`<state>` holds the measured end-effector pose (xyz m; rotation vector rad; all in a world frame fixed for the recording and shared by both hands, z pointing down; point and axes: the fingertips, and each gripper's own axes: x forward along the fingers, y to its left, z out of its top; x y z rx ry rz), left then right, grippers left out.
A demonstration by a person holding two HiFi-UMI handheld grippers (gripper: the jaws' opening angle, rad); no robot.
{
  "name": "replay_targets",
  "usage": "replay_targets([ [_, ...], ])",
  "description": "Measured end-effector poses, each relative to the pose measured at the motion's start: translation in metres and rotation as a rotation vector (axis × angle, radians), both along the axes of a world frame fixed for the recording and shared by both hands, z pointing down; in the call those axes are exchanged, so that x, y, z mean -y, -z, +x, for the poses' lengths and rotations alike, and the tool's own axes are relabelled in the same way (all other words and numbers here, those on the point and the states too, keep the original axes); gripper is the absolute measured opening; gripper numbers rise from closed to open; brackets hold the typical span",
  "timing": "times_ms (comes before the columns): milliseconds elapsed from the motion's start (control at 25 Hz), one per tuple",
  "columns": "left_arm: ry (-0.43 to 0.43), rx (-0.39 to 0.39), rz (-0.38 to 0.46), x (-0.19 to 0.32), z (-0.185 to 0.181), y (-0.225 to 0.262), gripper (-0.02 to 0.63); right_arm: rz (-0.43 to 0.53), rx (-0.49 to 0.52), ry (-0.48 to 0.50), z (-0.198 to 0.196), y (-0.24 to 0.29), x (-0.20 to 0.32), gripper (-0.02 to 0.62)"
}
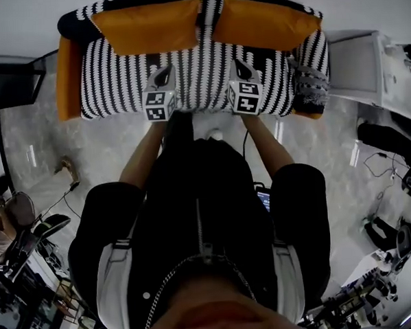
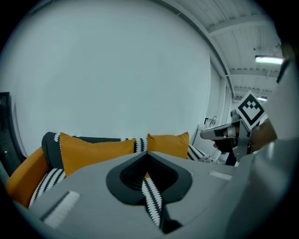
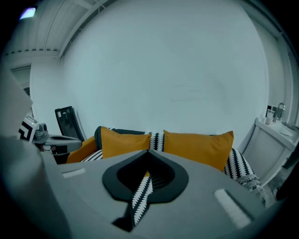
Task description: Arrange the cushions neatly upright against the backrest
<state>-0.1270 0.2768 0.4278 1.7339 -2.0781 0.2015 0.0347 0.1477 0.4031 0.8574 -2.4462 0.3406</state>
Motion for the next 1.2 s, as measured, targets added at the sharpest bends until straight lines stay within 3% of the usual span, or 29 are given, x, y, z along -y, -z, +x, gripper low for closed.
replay_targets([
  [280, -0.016, -0.021, 0.028, -0.047, 0.132, 0.024, 0.011, 0.037, 0.074, 0.036, 0.101, 0.034, -0.070, 0.002],
  [560, -0.040, 0.019, 0.041, -0.055, 0.195, 0.045, 0.011, 0.055, 0.092, 0.061, 0.156, 0.049, -0.092, 0.002],
  [760, -0.043, 0.041, 0.039, -0.057, 0.206, 0.058, 0.011, 0.060, 0.106, 0.055, 0.174, 0.060, -0.085, 0.002],
  [960, -0.031, 0.058, 0.059, -0.076, 0.201, 0.051, 0.011, 0.084, 0.118, 0.069, 0.170, 0.057, -0.098, 0.002],
  [1200, -0.024, 0.062, 0.047, -0.064, 0.191, 0.060, 0.011, 0.078, 0.119, 0.107, 0.158, 0.066, -0.091, 0.002],
])
